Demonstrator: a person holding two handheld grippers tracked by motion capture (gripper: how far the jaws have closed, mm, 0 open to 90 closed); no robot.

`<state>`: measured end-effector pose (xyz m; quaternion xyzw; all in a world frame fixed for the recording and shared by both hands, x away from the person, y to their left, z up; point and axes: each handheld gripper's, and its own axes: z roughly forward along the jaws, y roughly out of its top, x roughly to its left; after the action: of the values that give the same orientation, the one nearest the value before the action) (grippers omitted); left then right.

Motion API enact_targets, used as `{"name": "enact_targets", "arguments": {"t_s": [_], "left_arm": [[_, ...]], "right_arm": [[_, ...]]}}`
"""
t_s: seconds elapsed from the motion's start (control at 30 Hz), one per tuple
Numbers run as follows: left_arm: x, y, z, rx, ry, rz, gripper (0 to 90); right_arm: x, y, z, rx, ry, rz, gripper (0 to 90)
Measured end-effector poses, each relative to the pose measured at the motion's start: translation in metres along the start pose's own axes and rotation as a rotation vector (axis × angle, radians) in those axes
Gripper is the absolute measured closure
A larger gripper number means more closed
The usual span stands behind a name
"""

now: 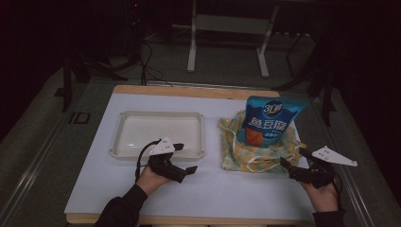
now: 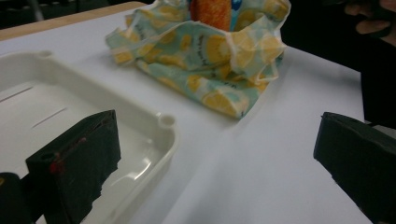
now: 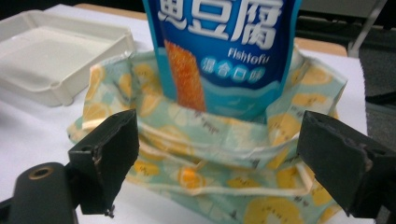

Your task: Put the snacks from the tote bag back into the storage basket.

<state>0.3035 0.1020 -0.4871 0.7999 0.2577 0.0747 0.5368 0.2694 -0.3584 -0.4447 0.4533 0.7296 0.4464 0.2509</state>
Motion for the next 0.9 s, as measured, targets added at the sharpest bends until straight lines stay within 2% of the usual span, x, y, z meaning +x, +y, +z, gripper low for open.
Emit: {"name": "enact_targets", "arguments": {"t_s": [0.2,0.33,0.5,0.73,0.77,0.9], "left_arm": [[0.002,0.017,0.018,0.005,-0.018,0.008,1.2],[0.001,0.028,0.029,0.003,-0.033,0.031,2.8],[0.000,0.042,0.044,0.008,-0.040,0.055,4.7],[0.001,0.055,0.060,0.008,-0.051,0.067,5.9],[0.001,0.064,0.072,0.011,-0.055,0.077,6.1],[0.001,0.073,0.084,0.010,-0.059,0.083,6.7]], "right_arm": [[-0.007,0.010,0.002,-0.025,-0.004,-0.002,13.0],[-0.012,0.014,0.007,-0.019,-0.006,-0.011,13.2],[-0.018,0.020,0.010,-0.038,-0.005,-0.012,13.3],[-0.023,0.027,0.013,-0.045,-0.001,-0.018,13.3],[-0.026,0.031,0.017,-0.042,0.001,-0.022,13.3],[-0.029,0.033,0.023,-0.042,-0.003,-0.020,13.7]]}}
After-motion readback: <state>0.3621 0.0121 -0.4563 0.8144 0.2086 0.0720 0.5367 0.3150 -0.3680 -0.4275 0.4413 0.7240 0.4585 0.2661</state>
